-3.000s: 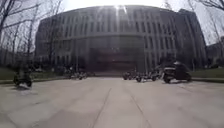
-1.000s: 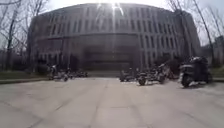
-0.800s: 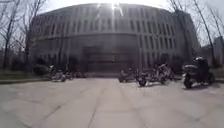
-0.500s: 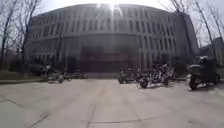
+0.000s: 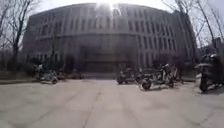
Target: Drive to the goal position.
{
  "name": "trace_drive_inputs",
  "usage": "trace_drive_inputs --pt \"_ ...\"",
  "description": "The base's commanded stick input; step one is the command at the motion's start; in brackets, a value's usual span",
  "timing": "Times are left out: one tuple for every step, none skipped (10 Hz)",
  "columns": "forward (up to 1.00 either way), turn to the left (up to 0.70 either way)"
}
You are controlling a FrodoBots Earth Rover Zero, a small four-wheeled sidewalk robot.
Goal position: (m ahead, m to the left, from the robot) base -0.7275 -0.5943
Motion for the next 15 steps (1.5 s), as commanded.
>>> trace_drive_inputs --pt "1.00 0.02" --pt "1.00 0.28" --pt "1.00 0.35" --pt "1.00 0.40" --pt "1.00 0.40" --pt "1.00 0.40" --pt "1.00 0.40" --pt "1.00 0.40" --pt "1.00 0.40" --pt "1.00 0.40" --pt "1.00 0.40" --pt "1.00 0.40" --pt "1.00 0.40" --pt "1.00 0.40" --pt "1.00 0.40"
